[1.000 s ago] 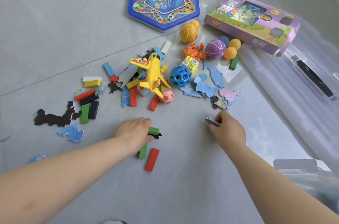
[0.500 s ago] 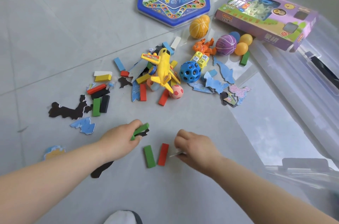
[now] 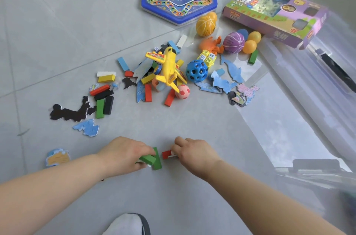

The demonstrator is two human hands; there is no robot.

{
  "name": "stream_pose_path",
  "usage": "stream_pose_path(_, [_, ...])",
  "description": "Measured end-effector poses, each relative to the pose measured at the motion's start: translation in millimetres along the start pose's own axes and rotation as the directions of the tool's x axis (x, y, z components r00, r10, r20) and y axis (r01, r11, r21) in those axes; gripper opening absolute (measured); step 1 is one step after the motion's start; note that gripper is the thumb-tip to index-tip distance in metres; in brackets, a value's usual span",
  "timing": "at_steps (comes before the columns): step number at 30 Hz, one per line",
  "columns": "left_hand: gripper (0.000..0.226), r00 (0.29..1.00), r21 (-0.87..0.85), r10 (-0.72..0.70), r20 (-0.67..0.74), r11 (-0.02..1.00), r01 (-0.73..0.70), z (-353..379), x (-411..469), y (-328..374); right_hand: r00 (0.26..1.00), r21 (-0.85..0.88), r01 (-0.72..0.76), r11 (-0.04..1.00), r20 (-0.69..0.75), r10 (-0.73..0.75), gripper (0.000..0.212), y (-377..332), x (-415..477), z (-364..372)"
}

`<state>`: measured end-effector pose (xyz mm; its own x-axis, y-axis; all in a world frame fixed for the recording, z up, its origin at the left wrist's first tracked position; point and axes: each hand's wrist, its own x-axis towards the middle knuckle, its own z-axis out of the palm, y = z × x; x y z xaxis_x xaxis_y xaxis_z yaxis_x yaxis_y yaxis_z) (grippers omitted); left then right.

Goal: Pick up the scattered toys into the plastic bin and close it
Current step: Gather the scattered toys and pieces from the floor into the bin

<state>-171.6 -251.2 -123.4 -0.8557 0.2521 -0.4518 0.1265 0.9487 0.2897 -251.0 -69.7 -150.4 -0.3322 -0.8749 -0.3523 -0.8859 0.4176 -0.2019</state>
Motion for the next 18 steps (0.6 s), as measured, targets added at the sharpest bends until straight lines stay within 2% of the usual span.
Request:
stream_pose_path(1, [0.028,0.999,-0.012,-0.007,0.036,1.0,0.007,0.9,1.6,4.4,0.998,0.072,-0.049,0.996,0.035,0.047,0.031,-1.3,-0.5,-2.5])
stream_pose_path(2, [0.031,0.998,0.051,-0.022,0.057,0.998,0.019,4.8,6.0,6.5,0.992,0.14,-0.122,0.983,0.046,0.117,0.024,-0.8,-0.1,-4.1])
stream_pose_path(5, [0.029,0.992,0.198,-0.036,0.12,0.98,0.012,5.4,18.6,10.1,0.949,0.247,-0.309,0.918,0.135,0.283,0.027,3.7,-4.5,-2.5])
stream_pose_path(7, [0.028,0.985,0.267,-0.048,0.165,0.964,0.002,5.7,23.4,12.2,0.929,0.29,-0.37,0.882,0.114,0.352,0.028,10.2,-15.5,-2.9])
stream_pose_path(10, [0.027,0.984,0.257,-0.071,0.164,0.966,0.026,7.4,27.5,14.7,0.897,0.341,-0.435,0.834,0.083,0.434,0.029,27.3,-33.6,-6.4])
stream_pose_path(11, [0.029,0.987,0.252,-0.076,0.14,0.967,0.039,4.3,27.4,17.2,0.882,0.37,-0.458,0.808,0.075,0.466,0.03,34.3,-39.8,-8.3])
stream_pose_path(13, [0.037,0.997,0.232,0.037,-0.065,0.972,-0.021,3.6,28.5,20.3,0.856,0.43,-0.488,0.76,0.066,0.512,0.028,44.9,-51.6,-14.6])
stream_pose_path(14, [0.043,0.992,0.241,0.078,-0.097,0.969,-0.052,1.3,31.2,23.9,0.846,0.455,-0.497,0.738,0.067,0.529,0.024,48.9,-58.1,-18.3])
stream_pose_path(16, [0.049,0.998,0.223,0.058,0.037,0.973,-0.065,0.2,36.7,31.9,0.828,0.496,-0.518,0.697,0.085,0.555,0.009,55.8,-73.1,-28.0])
stream_pose_path(17, [0.049,0.984,0.246,0.012,0.178,0.968,-0.056,0.0,41.7,35.8,0.821,0.516,-0.523,0.679,0.09,0.564,0.01,59.1,-80.8,-34.5])
stream_pose_path(18, [0.048,0.973,0.265,0.022,0.231,0.96,-0.085,-1.8,48.6,39.2,0.807,0.546,-0.533,0.646,0.099,0.582,0.012,62.8,-88.7,-41.5])
